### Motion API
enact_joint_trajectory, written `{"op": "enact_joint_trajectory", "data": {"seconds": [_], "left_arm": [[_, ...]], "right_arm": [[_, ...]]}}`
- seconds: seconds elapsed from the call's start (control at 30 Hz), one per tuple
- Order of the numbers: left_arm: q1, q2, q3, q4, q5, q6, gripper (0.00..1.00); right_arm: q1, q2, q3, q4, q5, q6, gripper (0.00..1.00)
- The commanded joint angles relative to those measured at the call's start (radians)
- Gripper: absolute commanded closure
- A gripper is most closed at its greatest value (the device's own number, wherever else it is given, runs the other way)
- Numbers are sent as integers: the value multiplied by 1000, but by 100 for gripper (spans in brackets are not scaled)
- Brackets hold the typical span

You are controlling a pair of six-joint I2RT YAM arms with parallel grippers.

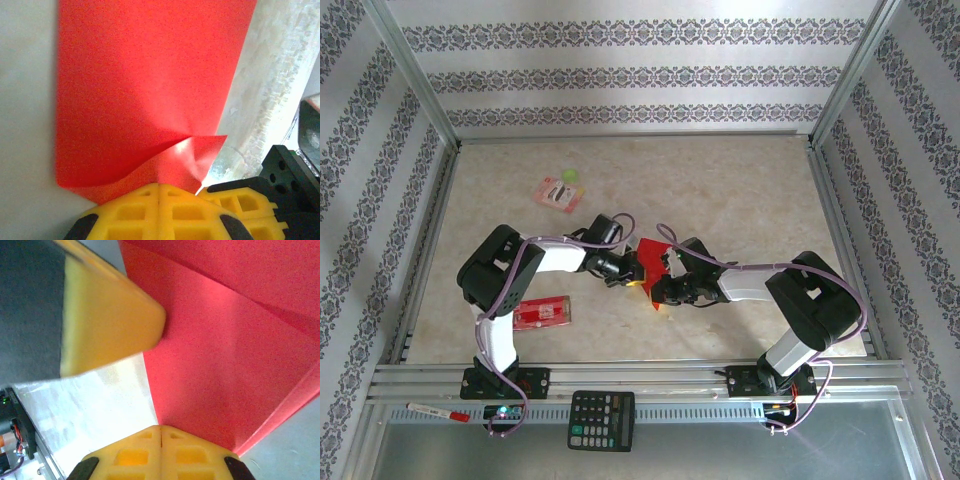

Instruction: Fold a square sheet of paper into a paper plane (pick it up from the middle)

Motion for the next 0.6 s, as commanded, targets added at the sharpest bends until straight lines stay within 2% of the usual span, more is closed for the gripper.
{"op": "enact_joint_trajectory", "data": {"seconds": [0.0, 0.33, 0.5, 0.57], "left_arm": [[77, 44, 40, -67, -120, 62, 100], [153, 77, 139, -86, -138, 78, 100], [151, -93, 25, -17, -132, 42, 83], [151, -164, -46, 5, -134, 29, 79]], "right_arm": [[-11, 55, -51, -218, 126, -42, 100], [-13, 32, -51, -242, 106, -85, 100], [11, -117, 3, -291, 29, -189, 93], [39, -212, 22, -308, 53, -220, 89]]}}
